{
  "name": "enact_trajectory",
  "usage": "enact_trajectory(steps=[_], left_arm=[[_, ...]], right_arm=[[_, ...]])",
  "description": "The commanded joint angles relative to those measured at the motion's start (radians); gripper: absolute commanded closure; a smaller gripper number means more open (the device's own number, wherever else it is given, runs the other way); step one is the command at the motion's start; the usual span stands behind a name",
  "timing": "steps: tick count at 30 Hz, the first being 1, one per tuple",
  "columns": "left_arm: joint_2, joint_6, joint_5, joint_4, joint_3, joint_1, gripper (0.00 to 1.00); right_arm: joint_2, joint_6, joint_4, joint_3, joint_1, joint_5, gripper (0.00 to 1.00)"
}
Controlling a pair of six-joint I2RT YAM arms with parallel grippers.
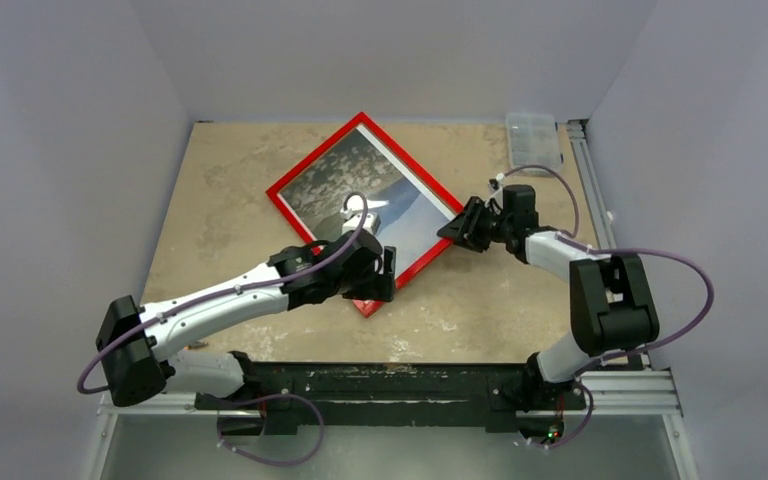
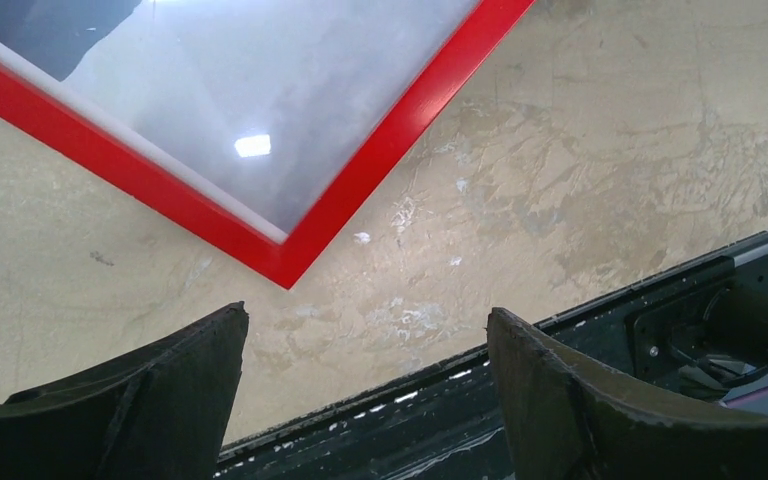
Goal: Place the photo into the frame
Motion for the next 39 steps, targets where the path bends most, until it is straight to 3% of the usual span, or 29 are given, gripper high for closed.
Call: enact_trajectory(steps=[1,4,10,20,26,39], left_arm=[[0.066,0.025,0.059,0.092,0.013,0.015,0.13],[0.131,0.076,0.085,0.117,0.036,0.022,0.13],[0.245,0.117,0.152,0.170,0.052,0.037,0.13],[0.345,0.168,0.188,0.253,0.053,0.082,0.14],[0.421,0.204,0.208,0.234,0.095,0.096,0.18],[0.530,0.179,0.330,0.234,0.099,0.091,0.26]], right_arm=[[0.044,-0.227,-0.050,0.008,-0.002,0.212,0.52],[0.064,-0.239,-0.068,0.008,-0.006,0.242,0.34],[0.040,-0.260,-0.118,0.003,-0.012,0.280,0.28],[-0.004,-0.181,-0.225,-0.021,-0.013,0.243,0.23],[0.050,-0.103,-0.200,-0.049,0.015,0.182,0.24],[0.153,-0.049,-0.184,0.048,0.098,0.217,0.26]])
